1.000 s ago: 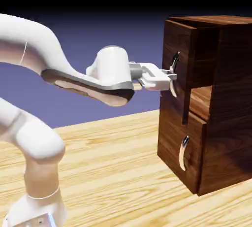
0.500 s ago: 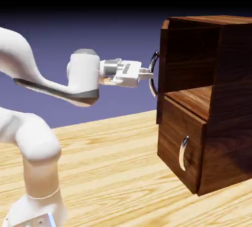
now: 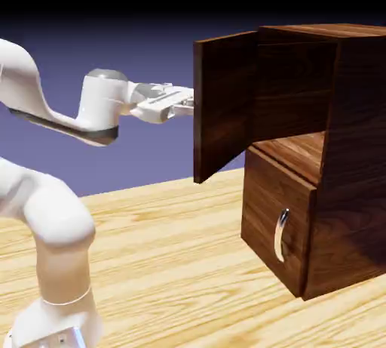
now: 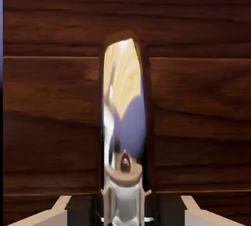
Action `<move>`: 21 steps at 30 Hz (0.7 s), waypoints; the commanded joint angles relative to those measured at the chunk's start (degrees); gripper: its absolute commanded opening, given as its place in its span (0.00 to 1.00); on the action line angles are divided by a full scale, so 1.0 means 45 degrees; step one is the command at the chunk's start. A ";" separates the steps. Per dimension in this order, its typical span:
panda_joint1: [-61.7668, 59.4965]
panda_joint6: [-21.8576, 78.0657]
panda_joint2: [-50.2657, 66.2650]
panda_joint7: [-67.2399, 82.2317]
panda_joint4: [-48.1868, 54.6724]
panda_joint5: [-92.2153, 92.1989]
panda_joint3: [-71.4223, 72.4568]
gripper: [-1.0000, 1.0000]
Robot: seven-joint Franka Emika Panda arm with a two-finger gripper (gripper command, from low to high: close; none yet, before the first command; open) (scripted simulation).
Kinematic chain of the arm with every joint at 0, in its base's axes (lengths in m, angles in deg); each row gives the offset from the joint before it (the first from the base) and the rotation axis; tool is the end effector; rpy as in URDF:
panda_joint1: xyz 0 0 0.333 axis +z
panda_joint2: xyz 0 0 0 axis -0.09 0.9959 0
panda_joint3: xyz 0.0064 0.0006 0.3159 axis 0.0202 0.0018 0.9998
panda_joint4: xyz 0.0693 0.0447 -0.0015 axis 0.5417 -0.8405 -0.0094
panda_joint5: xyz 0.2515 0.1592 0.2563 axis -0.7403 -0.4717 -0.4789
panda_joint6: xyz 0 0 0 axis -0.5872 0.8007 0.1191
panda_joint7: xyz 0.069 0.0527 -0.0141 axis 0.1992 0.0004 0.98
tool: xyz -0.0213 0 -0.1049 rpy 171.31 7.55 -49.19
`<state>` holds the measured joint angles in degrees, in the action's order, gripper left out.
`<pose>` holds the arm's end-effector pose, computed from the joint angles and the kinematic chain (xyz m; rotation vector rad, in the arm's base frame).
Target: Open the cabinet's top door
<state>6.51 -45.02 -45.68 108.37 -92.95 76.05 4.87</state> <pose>0.2787 0.1689 0.5015 1.2118 1.0014 -0.1466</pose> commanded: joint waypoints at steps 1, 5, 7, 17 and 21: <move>-0.0148 0.0541 0.0345 -0.0068 0.0332 -0.0358 0.0419 0.00; -0.0958 0.2755 0.1802 -0.0423 0.1859 -0.1531 0.2050 0.00; -0.1466 0.3862 0.2585 -0.0655 0.2686 -0.1967 0.2859 0.00; -0.4140 0.9263 0.7003 -0.2451 0.6682 -0.2714 0.6772 0.00; -0.4399 1.1115 0.8848 -0.3390 0.7792 -0.2487 0.7646 0.00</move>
<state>-13.00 5.06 -5.97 93.09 -57.82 64.74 38.84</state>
